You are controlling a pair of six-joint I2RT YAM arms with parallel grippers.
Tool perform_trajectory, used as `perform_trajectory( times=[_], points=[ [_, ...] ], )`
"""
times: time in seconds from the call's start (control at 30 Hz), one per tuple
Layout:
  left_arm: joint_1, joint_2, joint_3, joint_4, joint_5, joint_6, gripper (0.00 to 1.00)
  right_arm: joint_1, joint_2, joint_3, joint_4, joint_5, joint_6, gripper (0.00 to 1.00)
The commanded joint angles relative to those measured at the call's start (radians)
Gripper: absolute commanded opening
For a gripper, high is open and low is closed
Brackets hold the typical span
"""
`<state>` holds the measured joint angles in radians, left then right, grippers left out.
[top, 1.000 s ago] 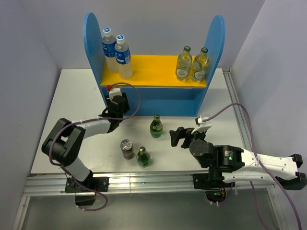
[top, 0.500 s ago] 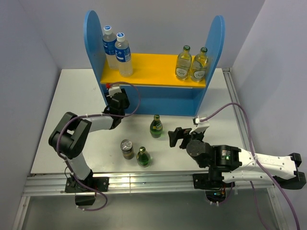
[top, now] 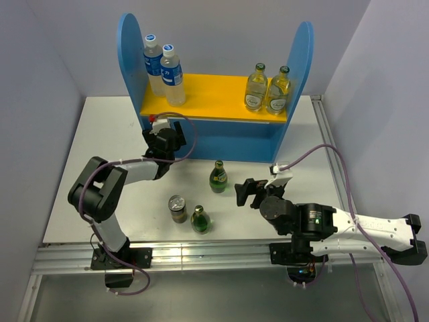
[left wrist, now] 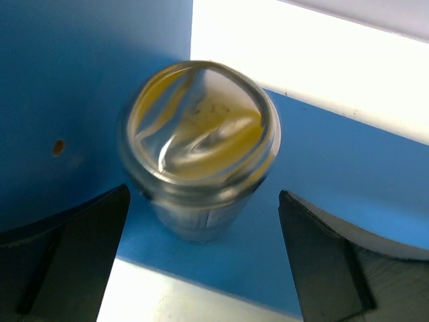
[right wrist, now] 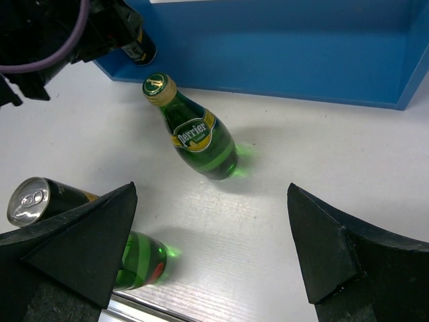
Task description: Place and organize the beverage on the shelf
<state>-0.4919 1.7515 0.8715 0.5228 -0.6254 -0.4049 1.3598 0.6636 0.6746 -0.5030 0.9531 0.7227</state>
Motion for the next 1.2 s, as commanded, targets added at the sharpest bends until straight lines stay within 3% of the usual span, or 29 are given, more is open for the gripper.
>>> perform_trajectory(
  times=[0.0, 0.43, 0.7, 0.9, 1.17],
  points=[
    [0.009, -0.111, -0.015, 0.006, 0.035, 0.005, 0.99, 0.002, -0.016, -0.020, -0.008, 0.024, 0.035, 1.00],
    [-0.062, -0.354, -0.104, -0.174, 0.109, -0.032, 0.99, 0.002, -0.048, -0.046, -0.020, 0.021, 0.067, 1.00],
    [-0.287, -0.675, -0.235, -0.349, -0.054, -0.155, 0.99, 0.002, -0.038, -0.064, 0.000, 0.003, 0.073, 1.00],
    [-0.439, -0.924, -0.287, -0.611, -0.163, -0.250, 0.99, 0.004, -0.029, -0.070, 0.005, -0.011, 0.084, 1.00],
    [-0.603, -1.126, -0.377, -0.783, -0.183, -0.414, 0.99, 0.005, -0.025, -0.087, 0.018, -0.010, 0.084, 1.00]
  ],
)
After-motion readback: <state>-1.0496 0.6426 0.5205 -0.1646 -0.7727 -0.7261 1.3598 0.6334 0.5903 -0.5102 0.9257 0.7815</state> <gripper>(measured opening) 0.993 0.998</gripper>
